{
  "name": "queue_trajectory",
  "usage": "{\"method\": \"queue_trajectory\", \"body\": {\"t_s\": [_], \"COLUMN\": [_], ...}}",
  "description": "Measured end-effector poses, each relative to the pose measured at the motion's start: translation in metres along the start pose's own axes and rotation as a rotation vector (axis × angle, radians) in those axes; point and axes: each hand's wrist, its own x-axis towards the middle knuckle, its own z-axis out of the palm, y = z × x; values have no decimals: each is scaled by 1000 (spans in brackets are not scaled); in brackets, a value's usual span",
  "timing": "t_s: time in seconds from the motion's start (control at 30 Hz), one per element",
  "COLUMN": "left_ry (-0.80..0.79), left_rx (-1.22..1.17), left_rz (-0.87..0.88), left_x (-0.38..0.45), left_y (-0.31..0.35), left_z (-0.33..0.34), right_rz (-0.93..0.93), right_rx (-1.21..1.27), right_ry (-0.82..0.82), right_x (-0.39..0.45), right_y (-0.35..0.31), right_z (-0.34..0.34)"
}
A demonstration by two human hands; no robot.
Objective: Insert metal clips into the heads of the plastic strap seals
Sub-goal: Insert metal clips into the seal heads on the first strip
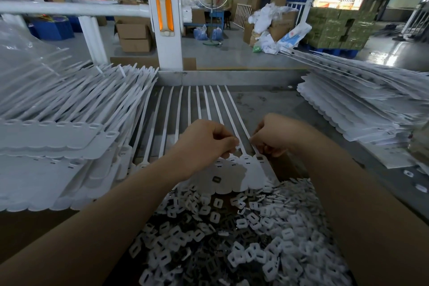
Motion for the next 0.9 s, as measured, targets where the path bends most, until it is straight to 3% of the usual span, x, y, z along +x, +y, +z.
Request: {"method": "queue_trajectory", "body": {"t_s": [0.2,0.9], "left_ry": [-16,-25], "left_rx": [68,45], "left_rz": [122,107], "left_x": [1,3], "left_y": [4,-2], "left_z": [13,14], "right_rz": [-23,-50], "right_rx": [-4,-2], "right_ry": [-13,-15], "right_x": [0,1], "right_y": [1,4], "right_z": [-2,1]}}
